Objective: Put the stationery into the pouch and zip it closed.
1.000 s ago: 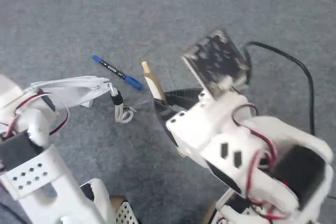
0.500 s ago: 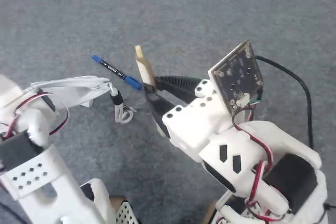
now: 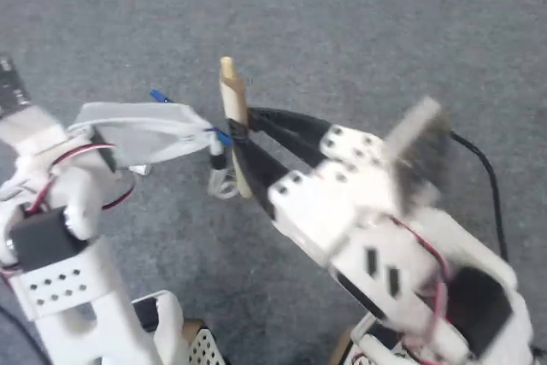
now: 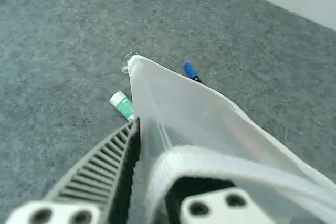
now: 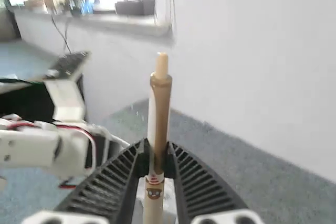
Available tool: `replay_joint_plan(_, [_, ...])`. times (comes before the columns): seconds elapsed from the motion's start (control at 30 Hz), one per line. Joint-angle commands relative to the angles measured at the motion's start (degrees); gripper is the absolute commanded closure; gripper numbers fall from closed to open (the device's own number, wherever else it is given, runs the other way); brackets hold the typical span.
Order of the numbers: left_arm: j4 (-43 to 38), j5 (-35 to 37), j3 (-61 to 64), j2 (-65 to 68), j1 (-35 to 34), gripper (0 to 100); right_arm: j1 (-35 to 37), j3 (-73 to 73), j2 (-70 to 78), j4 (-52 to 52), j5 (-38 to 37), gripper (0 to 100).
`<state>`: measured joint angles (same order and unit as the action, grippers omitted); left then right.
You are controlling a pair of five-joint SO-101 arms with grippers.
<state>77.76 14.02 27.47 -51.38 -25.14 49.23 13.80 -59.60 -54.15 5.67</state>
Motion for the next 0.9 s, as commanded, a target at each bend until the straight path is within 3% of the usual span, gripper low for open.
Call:
replay_joint_plan(0.0, [-1.8, 1.7, -6.2, -0.5, 5.5, 99, 0.0, 7.7, -8.9, 7.9, 0.2, 99.1])
replay_joint_plan(0.23, [-1.4, 1.7, -6.8, -0.4, 12.6, 99, 0.0, 30.7, -27.6, 30.7, -0.3, 99.2])
replay_joint_plan(0.4, [-1.8, 1.7, -4.9, -0.4, 14.4, 99, 0.1, 45.2, -35.2, 47.1, -8.2, 99.2])
replay_joint_plan(0.53, [-1.7, 1.6, -4.5, -0.4, 14.6, 99, 0.2, 52.3, -34.8, 58.2, -9.8, 99.2])
replay_joint_plan(0.87, [-1.4, 1.5, -4.4, -0.4, 14.6, 99, 0.4, 55.5, -19.8, 73.0, -9.7, 99.2])
